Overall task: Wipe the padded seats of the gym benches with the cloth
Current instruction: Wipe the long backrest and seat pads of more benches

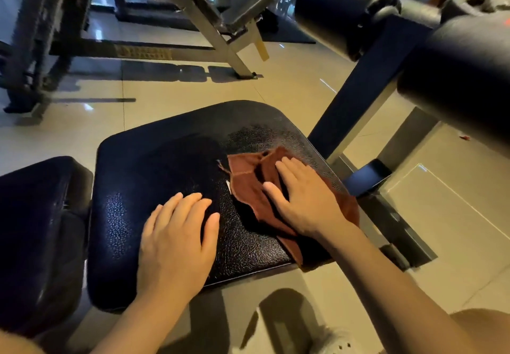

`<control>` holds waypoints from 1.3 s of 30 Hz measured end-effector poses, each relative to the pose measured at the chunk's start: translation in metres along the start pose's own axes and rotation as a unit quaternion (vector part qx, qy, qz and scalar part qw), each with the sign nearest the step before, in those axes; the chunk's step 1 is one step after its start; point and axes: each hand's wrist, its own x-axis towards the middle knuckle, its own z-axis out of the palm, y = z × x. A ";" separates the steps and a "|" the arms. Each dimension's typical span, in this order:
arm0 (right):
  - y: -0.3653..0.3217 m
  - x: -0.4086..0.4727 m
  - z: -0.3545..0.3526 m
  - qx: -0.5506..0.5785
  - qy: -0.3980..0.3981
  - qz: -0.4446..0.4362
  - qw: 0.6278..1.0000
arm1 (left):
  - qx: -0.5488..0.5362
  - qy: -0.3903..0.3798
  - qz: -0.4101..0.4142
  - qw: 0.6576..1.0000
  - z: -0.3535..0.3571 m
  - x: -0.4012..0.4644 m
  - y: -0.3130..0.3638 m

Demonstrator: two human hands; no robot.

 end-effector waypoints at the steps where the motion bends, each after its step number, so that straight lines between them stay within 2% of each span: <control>1: -0.001 -0.021 -0.002 0.010 0.008 0.010 1.000 | 0.008 -0.003 0.002 1.000 0.000 0.000 0.000; 5: 0.002 -0.066 0.001 -0.013 0.019 0.054 0.998 | 0.025 -0.002 0.007 1.000 0.004 -0.001 0.003; 8: 0.003 -0.034 0.003 -0.015 0.026 0.067 0.997 | 0.024 0.011 0.006 1.000 0.006 -0.001 0.003; 12: 0.003 0.050 0.009 0.020 -0.011 0.032 0.999 | 0.004 0.019 0.008 1.000 0.007 0.001 0.002; 15: -0.012 0.080 0.016 -0.007 -0.014 0.028 0.999 | -0.017 0.021 0.007 1.000 0.005 0.001 0.001; 20: -0.052 0.042 0.020 0.009 -0.054 -0.059 0.997 | -0.066 0.029 -0.038 0.997 -0.001 0.001 0.005; 23: -0.072 0.010 0.024 0.038 -0.043 -0.083 0.995 | -0.073 0.054 -0.049 0.995 -0.004 -0.004 0.008; 25: -0.064 0.011 0.025 0.033 -0.030 -0.051 0.998 | -0.053 0.066 -0.042 0.996 -0.003 -0.008 0.007; 30: -0.001 0.048 0.009 -0.016 -0.003 0.112 0.994 | -0.045 0.079 -0.034 0.995 -0.002 -0.008 0.010; 33: 0.001 0.051 0.011 -0.011 0.008 0.136 0.991 | -0.046 0.080 -0.024 0.995 0.001 -0.005 0.011; 36: -0.031 0.033 0.017 -0.014 0.041 0.088 0.995 | -0.063 0.073 -0.036 0.995 0.001 -0.002 0.009; 39: -0.065 0.003 0.020 0.036 -0.008 0.002 0.999 | -0.068 0.070 -0.028 0.995 0.000 -0.001 0.007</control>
